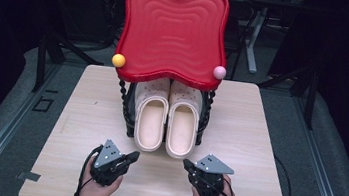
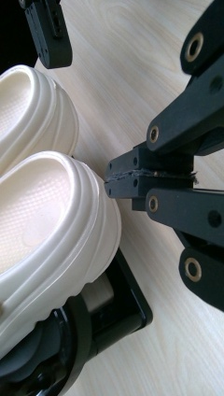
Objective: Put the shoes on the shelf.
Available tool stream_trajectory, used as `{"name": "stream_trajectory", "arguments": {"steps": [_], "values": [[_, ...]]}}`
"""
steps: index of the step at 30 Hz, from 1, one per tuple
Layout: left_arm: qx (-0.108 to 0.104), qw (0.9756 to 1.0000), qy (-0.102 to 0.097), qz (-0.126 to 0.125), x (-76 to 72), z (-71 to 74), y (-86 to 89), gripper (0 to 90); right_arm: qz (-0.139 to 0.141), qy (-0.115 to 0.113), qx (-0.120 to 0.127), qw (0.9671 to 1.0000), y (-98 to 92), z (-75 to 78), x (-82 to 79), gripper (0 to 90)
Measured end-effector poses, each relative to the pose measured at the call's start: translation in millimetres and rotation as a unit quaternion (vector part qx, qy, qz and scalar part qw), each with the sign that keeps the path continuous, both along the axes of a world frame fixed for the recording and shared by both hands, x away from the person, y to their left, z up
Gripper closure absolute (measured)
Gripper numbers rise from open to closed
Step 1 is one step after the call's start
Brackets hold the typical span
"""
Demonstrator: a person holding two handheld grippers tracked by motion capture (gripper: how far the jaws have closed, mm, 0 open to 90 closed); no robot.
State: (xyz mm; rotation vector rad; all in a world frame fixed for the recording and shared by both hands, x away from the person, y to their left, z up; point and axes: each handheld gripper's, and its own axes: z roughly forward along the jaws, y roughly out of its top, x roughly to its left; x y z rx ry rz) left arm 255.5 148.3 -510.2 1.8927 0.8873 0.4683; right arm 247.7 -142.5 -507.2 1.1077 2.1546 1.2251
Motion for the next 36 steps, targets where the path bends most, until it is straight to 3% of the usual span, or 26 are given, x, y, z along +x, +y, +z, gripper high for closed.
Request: {"name": "stream_trajectory", "arguments": {"steps": [9, 16, 25, 33, 36], "values": [[0.008, 0.9998, 0.011, -0.012, 5.5, -5.5, -12.0, 90.0, -0.004, 0.0, 0.004, 1.0, 1.0, -0.6, 4.4, 89.8], [0.011, 0.9998, 0.017, -0.006, 10.2, -8.3, -16.0, 90.0, -0.003, -0.001, 0.003, 1.0, 2.2, -1.0, 4.2, 89.9], [0.0, 0.9998, 0.011, 0.016, 12.2, -3.1, -6.0, 90.0, -0.006, -0.004, -0.002, 1.0, 2.4, 0.3, 4.2, 90.0], [0.003, 0.9993, 0.014, 0.034, 12.4, 3.5, 5.9, 90.0, -0.023, -0.005, -0.009, 0.9997, -1.1, 2.6, 4.4, 90.0], [-0.004, 0.999, 0.009, 0.044, 14.4, 5.1, 10.6, 90.0, -0.032, -0.007, -0.008, 0.9994, -4.6, 3.7, 6.3, 90.0]]}}
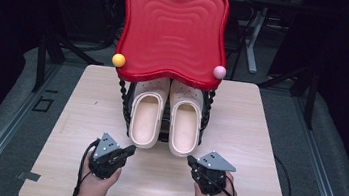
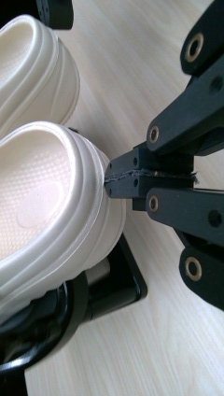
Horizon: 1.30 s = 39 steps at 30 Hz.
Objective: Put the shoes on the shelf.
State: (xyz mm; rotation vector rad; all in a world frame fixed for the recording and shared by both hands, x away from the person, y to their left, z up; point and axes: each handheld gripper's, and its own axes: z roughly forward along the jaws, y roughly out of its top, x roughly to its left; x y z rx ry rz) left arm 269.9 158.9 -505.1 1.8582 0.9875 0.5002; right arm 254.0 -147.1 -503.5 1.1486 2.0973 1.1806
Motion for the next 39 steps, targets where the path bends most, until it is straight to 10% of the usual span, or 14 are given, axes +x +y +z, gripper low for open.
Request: {"name": "stream_trajectory", "arguments": {"steps": [39], "values": [[0.009, 0.9993, -0.003, 0.037, 65.1, 25.8, -10.1, 90.0, -0.055, -0.033, 0.004, 0.9979, 14.6, 22.4, 69.0, 89.9]]}}
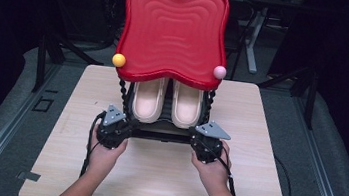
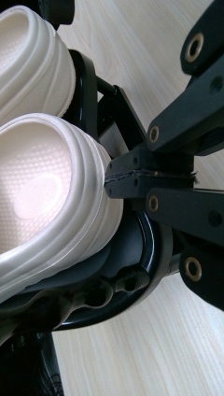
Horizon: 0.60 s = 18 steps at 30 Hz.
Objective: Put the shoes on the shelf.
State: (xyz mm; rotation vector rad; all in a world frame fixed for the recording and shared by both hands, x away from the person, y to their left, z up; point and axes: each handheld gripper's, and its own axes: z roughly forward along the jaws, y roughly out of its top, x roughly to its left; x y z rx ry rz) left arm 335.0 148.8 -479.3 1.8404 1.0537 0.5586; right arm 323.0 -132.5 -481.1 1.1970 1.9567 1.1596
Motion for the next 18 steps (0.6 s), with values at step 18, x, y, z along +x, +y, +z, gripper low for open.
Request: {"name": "stream_trajectory", "arguments": {"steps": [18], "values": [[0.004, 1.0, 0.009, -0.003, 12.2, -10.4, -20.4, 89.9, -0.007, 0.012, 0.008, 0.9999, 11.2, -9.5, 15.2, 89.4]]}}
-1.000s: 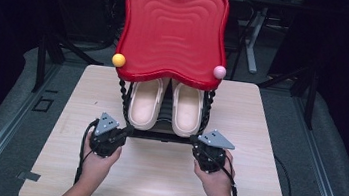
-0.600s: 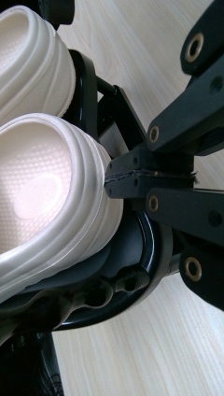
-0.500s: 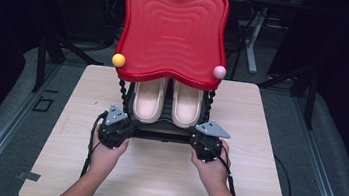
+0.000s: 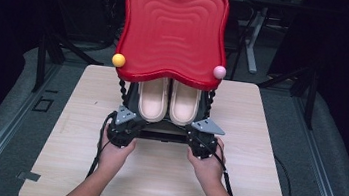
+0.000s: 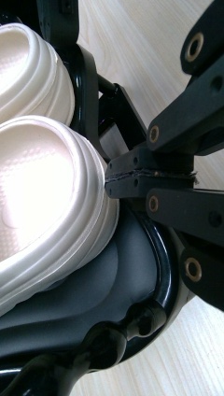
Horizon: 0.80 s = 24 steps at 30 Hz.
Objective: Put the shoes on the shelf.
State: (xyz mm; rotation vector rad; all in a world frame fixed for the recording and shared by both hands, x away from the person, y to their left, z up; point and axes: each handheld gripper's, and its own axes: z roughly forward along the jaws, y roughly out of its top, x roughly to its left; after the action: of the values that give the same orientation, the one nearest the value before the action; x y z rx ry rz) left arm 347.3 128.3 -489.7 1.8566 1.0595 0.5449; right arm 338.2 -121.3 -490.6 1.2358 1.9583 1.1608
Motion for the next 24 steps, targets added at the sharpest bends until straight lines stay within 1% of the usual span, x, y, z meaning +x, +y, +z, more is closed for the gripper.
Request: {"name": "stream_trajectory", "arguments": {"steps": [6, 11, 15, 16, 18, 20, 24], "values": [[-0.001, 1.0, 0.001, 0.003, 3.2, -1.3, -1.2, 89.8, 0.002, 0.002, 0.0, 1.0, 5.9, -0.7, 3.2, 89.3], [0.0, 1.0, 0.002, 0.004, 5.4, -2.5, 0.6, 89.4, 0.002, 0.002, 0.001, 1.0, 7.4, -1.5, 5.9, 89.1], [-0.003, 1.0, 0.004, 0.0, 5.2, -2.7, 0.8, 87.8, 0.002, 0.003, 0.006, 1.0, 8.4, -2.1, 7.3, 86.2], [-0.003, 1.0, 0.001, -0.002, 3.6, -2.7, 0.8, 85.7, 0.003, 0.004, 0.005, 1.0, 8.0, -1.9, 6.5, 84.3], [-0.005, 0.9999, -0.01, -0.005, -1.8, -1.2, 2.6, 84.2, 0.006, -0.006, 0.007, 0.9999, 5.2, -0.7, 2.1, 82.7], [-0.009, 0.9998, -0.015, -0.005, -5.4, 1.3, 4.7, 83.1, 0.007, -0.009, 0.014, 0.9998, 2.0, 1.1, -1.2, 80.8], [-0.021, 0.9993, -0.032, 0.001, -10.8, 9.3, 9.5, 79.9, 0.007, -0.015, 0.025, 0.9996, -5.2, 6.0, -5.9, 75.7]]}}
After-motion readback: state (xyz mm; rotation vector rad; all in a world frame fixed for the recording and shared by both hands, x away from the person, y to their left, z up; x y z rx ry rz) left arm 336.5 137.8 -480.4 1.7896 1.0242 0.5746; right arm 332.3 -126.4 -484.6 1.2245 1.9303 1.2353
